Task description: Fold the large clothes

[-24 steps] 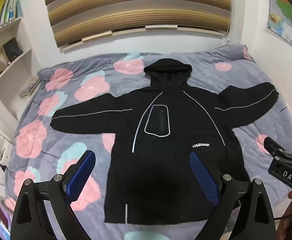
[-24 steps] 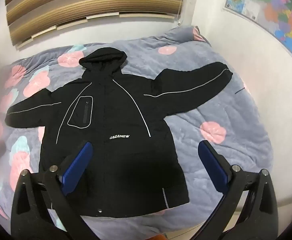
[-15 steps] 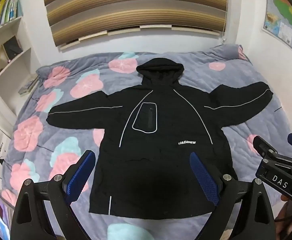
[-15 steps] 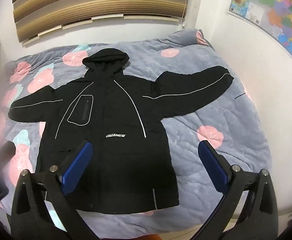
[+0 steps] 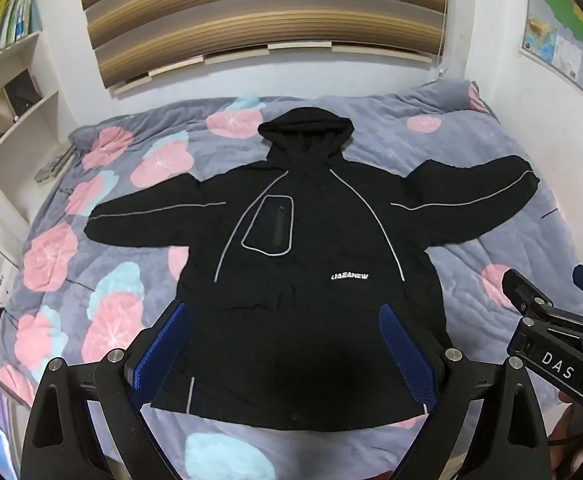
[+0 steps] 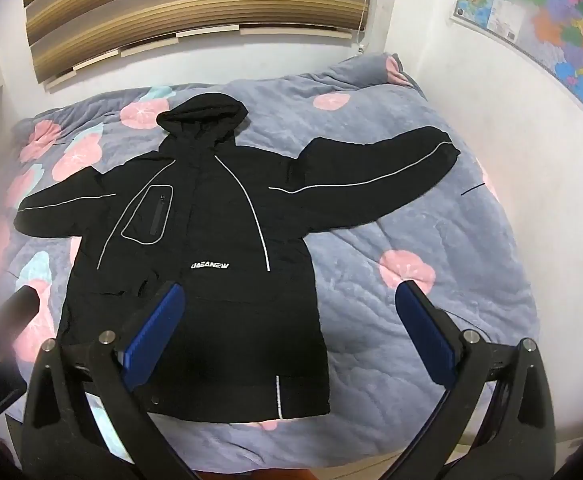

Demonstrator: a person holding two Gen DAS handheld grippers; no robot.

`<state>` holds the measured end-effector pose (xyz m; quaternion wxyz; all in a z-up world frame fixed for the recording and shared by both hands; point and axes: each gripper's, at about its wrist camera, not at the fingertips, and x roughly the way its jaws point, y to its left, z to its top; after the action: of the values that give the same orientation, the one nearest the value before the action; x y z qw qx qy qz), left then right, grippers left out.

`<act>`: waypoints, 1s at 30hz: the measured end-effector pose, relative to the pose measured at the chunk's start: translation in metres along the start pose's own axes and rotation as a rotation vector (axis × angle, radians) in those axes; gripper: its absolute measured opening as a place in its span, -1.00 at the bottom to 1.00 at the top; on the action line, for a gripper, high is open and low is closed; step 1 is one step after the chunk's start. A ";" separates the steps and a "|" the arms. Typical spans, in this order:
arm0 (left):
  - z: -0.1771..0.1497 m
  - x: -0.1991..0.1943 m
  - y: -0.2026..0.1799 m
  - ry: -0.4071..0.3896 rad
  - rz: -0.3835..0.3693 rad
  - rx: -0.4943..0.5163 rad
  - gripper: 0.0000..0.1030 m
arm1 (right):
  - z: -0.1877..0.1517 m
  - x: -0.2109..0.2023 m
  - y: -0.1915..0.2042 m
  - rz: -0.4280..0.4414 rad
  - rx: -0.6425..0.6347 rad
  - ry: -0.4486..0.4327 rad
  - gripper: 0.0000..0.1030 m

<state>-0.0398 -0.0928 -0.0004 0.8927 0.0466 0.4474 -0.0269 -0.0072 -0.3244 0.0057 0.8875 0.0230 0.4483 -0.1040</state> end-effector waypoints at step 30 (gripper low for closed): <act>-0.006 0.014 -0.018 0.042 0.019 -0.020 0.86 | -0.002 0.020 -0.027 0.033 -0.005 0.031 0.99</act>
<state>-0.0375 -0.1098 -0.0161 0.8838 0.0423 0.4657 -0.0131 -0.0033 -0.3536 -0.0102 0.8821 0.0298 0.4618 -0.0880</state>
